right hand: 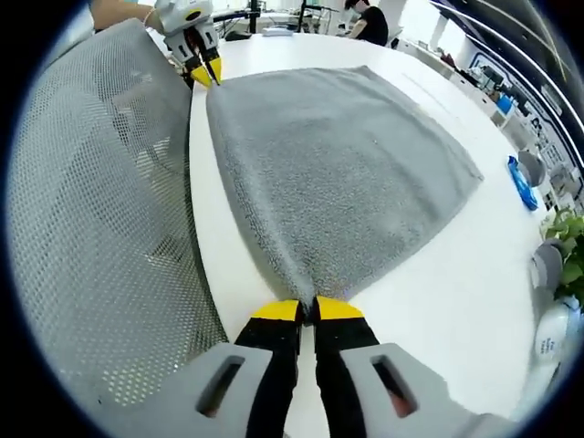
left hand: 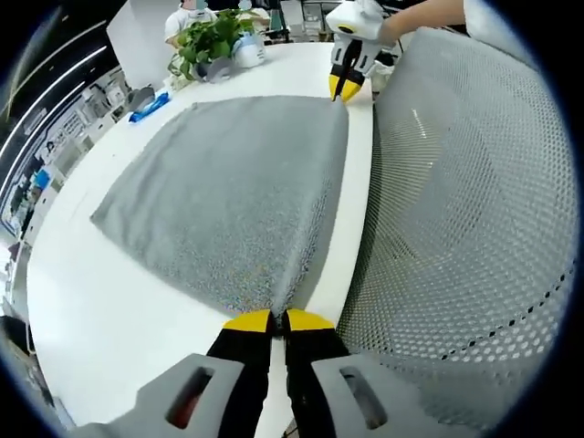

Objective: Fold the towel on the table until its edges align and the towel forms a compact rectangular stack.

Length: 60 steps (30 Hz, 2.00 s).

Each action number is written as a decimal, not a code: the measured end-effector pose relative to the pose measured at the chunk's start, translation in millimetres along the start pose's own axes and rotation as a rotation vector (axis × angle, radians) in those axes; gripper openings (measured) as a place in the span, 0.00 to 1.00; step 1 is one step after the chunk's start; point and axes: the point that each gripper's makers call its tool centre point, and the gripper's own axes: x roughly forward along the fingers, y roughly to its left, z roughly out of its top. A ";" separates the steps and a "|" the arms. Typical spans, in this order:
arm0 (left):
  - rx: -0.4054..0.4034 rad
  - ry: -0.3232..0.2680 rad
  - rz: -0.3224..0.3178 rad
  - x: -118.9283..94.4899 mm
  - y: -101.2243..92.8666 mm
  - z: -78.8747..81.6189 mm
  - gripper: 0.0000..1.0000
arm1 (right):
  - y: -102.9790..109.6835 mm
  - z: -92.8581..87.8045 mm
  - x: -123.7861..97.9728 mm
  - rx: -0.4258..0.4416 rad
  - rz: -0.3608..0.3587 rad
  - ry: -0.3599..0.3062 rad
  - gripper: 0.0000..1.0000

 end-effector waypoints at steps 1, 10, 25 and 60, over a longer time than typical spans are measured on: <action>0.004 0.003 0.004 0.0 -0.5 0.8 0.03 | 0.1 0.3 -0.2 -0.003 -0.012 0.012 0.01; 0.011 0.006 0.050 -13.0 0.8 7.3 0.03 | -3.1 7.6 -19.9 0.013 -0.049 0.001 0.00; -0.019 -0.005 0.118 -51.6 7.6 35.9 0.03 | 2.4 17.0 -57.6 0.038 -0.087 -0.020 0.00; -0.088 -0.105 0.259 -110.2 53.6 89.3 0.03 | -42.5 70.8 -126.3 0.108 -0.278 -0.152 0.00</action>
